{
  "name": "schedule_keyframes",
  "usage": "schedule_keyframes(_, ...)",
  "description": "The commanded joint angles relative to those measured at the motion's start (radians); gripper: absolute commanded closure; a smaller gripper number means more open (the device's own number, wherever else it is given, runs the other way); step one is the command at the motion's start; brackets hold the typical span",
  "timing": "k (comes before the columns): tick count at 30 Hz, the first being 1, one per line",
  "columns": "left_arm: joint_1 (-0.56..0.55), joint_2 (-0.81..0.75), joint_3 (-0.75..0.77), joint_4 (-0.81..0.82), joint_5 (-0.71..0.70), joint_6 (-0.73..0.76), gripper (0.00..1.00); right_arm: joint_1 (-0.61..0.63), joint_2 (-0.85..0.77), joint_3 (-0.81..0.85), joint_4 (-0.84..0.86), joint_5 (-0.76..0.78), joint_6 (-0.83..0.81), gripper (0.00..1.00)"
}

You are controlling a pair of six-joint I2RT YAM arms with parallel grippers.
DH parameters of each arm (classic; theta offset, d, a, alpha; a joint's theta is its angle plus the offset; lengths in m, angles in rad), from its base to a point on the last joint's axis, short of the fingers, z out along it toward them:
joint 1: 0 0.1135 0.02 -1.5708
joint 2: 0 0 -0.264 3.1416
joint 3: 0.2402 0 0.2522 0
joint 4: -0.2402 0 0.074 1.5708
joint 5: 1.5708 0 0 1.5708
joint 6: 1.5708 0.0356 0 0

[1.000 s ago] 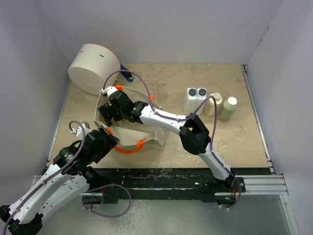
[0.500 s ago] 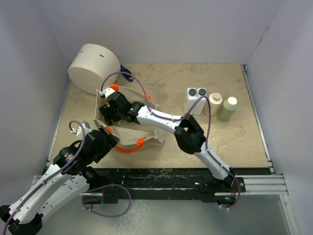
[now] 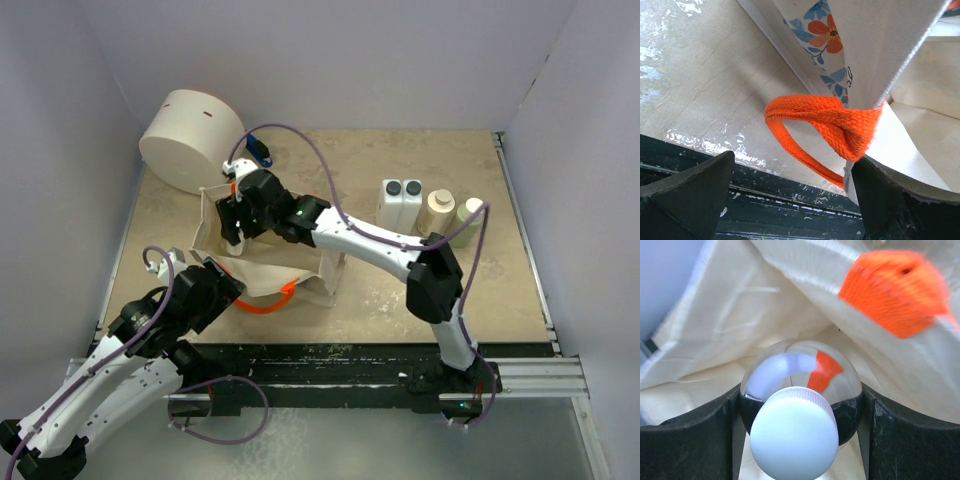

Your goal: Take the personal care products out of the canvas bag

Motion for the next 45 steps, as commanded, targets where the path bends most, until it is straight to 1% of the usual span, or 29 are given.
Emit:
schedule_keyframes(1,-0.004,-0.004,0.004,-0.014,0.006,0.026,0.00,-0.024,-0.232,-0.016,0.206,-0.020,0.097,0.90)
schedule_keyframes(6,-0.002,-0.008,0.006,-0.014,0.000,0.029,0.00,-0.064,-0.404,-0.220,0.340,-0.045,0.212,0.96)
schedule_keyframes(10,-0.003,-0.008,0.006,-0.014,0.000,0.029,0.00,-0.149,-0.481,-0.356,0.464,-0.198,0.346,1.00)
schedule_keyframes(14,-0.004,-0.009,0.006,-0.014,-0.003,0.029,0.00,-0.219,-0.551,-0.472,0.576,-0.302,0.470,1.00)
schedule_keyframes(17,-0.004,-0.010,0.007,-0.014,-0.003,0.030,0.00,-0.269,-0.630,-0.572,0.669,-0.342,0.552,1.00)
schedule_keyframes(20,-0.003,-0.011,0.006,-0.013,-0.003,0.031,0.00,-0.323,-0.725,-0.653,0.693,-0.358,0.585,1.00)
schedule_keyframes(21,-0.003,-0.012,0.006,-0.013,-0.003,0.031,0.00,-0.338,-0.755,-0.664,0.681,-0.355,0.573,1.00)
schedule_keyframes(26,-0.003,-0.008,0.000,-0.007,-0.001,0.032,0.00,-0.411,-0.906,-0.667,0.453,-0.264,0.437,1.00)
schedule_keyframes(28,-0.004,-0.008,-0.001,-0.006,-0.002,0.032,0.00,-0.434,-0.974,-0.678,0.412,-0.251,0.405,1.00)
schedule_keyframes(30,-0.004,-0.008,-0.001,-0.006,-0.004,0.032,0.00,-0.441,-1.038,-0.684,0.363,-0.205,0.362,1.00)
schedule_keyframes(32,-0.004,-0.008,0.000,-0.006,-0.005,0.032,0.00,-0.441,-1.095,-0.680,0.276,-0.117,0.306,1.00)
schedule_keyframes(36,-0.004,-0.005,-0.002,-0.004,-0.003,0.033,0.00,-0.441,-1.169,-0.710,0.083,0.145,0.179,1.00)
schedule_keyframes(38,-0.003,-0.003,-0.002,-0.002,-0.002,0.032,0.00,-0.440,-1.188,-0.743,0.017,0.226,0.124,1.00)
schedule_keyframes(39,-0.003,-0.002,-0.002,0.000,-0.002,0.032,0.00,-0.441,-1.196,-0.768,0.025,0.273,0.071,1.00)
schedule_keyframes(41,-0.003,0.001,-0.002,0.006,0.001,0.032,0.00,-0.441,-1.205,-0.842,0.051,0.286,0.011,1.00)
schedule_keyframes(45,-0.004,0.017,0.001,0.027,0.010,0.036,0.00,-0.440,-1.166,-0.975,0.097,0.300,-0.036,1.00)
